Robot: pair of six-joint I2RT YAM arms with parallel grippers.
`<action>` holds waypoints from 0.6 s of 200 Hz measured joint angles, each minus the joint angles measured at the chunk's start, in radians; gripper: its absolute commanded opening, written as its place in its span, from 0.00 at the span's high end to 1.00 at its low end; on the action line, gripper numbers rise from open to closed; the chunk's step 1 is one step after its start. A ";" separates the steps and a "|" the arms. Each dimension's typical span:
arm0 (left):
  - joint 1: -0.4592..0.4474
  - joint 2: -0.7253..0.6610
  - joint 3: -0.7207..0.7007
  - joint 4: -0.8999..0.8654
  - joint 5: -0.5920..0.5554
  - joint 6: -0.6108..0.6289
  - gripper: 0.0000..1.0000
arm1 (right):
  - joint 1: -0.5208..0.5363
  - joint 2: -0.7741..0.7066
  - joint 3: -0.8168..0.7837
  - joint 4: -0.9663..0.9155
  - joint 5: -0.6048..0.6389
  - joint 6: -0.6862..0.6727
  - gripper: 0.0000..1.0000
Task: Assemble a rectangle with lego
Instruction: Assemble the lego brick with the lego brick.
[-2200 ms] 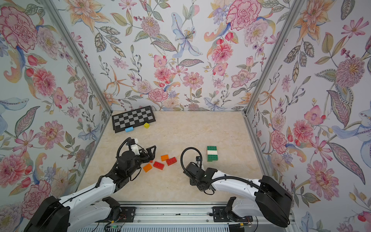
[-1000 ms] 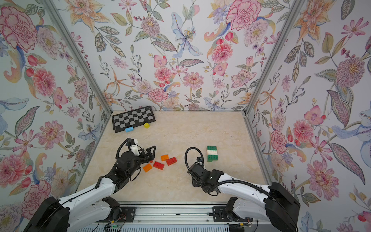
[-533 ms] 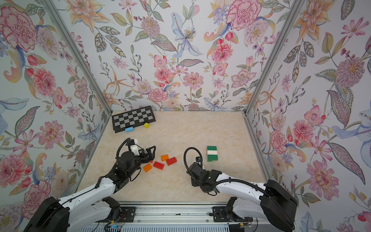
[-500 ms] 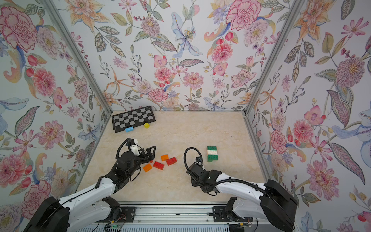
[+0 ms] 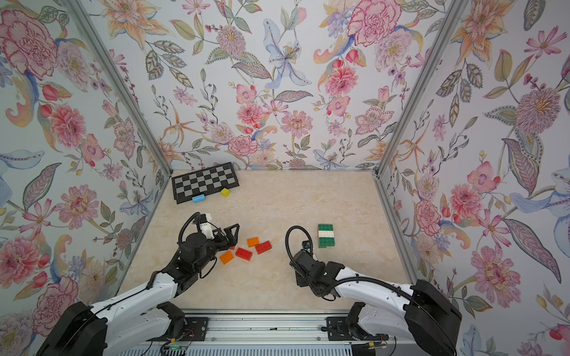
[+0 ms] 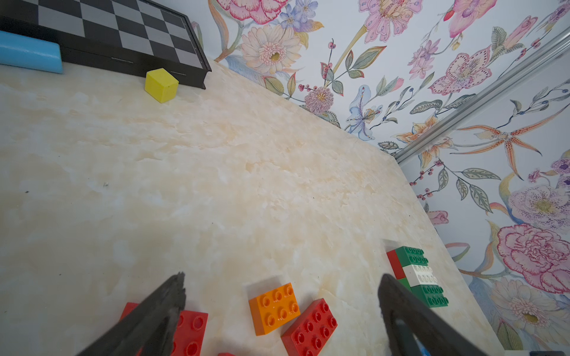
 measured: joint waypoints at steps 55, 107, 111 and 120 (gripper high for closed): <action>0.000 -0.001 -0.005 0.013 0.000 -0.003 0.01 | -0.019 -0.040 -0.014 0.002 -0.021 -0.046 0.64; 0.000 -0.001 -0.005 0.019 0.000 -0.006 0.01 | -0.019 -0.039 -0.027 0.013 -0.025 -0.057 0.64; 0.000 -0.001 -0.005 0.020 0.000 -0.006 0.01 | -0.019 -0.039 -0.028 0.017 -0.025 -0.057 0.64; 0.000 -0.001 -0.005 0.020 0.000 -0.006 0.01 | -0.019 -0.033 -0.028 0.025 -0.025 -0.057 0.64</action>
